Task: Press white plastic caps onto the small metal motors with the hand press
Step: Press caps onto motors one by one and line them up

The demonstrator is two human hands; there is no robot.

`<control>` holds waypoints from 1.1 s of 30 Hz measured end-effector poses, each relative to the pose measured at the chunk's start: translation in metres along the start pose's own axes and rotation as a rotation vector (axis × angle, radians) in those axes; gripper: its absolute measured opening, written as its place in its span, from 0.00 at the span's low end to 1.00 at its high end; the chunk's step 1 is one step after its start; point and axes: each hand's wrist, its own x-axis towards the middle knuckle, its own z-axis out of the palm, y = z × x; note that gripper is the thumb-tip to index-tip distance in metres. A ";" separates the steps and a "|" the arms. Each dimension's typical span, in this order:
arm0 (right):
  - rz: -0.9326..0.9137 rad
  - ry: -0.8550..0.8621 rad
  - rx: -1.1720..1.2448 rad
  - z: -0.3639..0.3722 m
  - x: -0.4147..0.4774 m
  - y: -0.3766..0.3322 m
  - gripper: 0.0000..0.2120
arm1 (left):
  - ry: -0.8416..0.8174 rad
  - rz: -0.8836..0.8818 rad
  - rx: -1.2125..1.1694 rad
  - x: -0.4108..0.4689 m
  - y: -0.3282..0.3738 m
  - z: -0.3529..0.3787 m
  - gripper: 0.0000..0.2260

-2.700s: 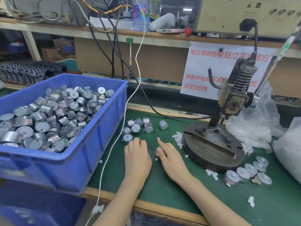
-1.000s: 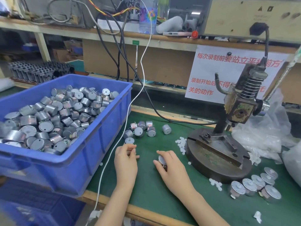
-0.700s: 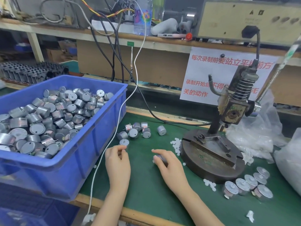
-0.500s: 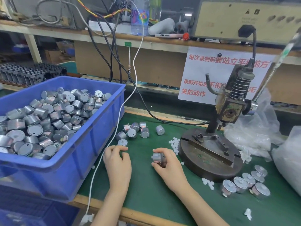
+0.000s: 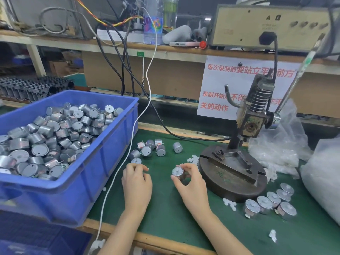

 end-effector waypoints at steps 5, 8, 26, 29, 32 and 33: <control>0.048 0.106 0.089 -0.015 0.001 -0.006 0.19 | -0.047 0.184 0.241 -0.005 0.006 -0.001 0.12; 0.094 0.161 0.160 -0.038 0.008 -0.014 0.18 | -0.039 0.197 0.303 -0.005 0.007 0.002 0.15; 0.042 0.317 -0.620 -0.133 0.052 0.034 0.14 | -0.123 -0.084 0.129 0.006 -0.002 0.001 0.23; 0.030 0.288 -0.687 -0.136 0.058 0.036 0.15 | -0.119 -0.114 0.108 0.005 -0.001 0.000 0.23; 0.018 0.264 -0.744 -0.137 0.059 0.036 0.16 | -0.115 -0.129 0.095 0.006 0.001 -0.003 0.23; 0.017 0.256 -0.750 -0.137 0.058 0.036 0.17 | -0.119 -0.126 0.094 0.006 0.001 -0.003 0.23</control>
